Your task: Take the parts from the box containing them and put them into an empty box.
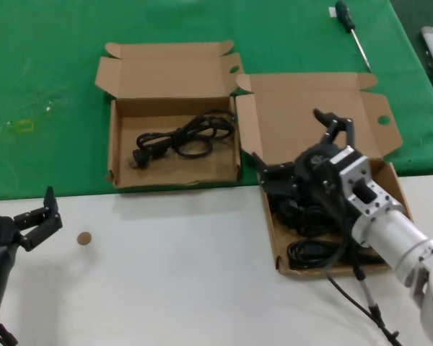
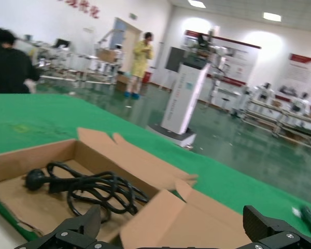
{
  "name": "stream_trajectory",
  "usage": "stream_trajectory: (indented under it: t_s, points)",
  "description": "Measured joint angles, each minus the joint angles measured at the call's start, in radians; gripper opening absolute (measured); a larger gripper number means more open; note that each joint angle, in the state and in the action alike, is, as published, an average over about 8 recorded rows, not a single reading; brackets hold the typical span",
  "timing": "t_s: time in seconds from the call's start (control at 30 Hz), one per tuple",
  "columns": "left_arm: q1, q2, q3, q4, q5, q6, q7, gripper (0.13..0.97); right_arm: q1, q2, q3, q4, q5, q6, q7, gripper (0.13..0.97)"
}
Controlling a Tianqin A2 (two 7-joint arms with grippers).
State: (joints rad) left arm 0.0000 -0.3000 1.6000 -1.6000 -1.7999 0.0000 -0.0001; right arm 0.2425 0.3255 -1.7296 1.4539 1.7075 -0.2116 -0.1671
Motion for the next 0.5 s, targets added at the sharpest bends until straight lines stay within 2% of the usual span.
stream_trajectory:
  t_s: [0.5]
  points:
    - [0.000,0.000,0.000,0.000,0.000,0.000,0.000,0.966,-0.164,-0.017,0.087,0.099,0.062,0.143,0.113,0.966]
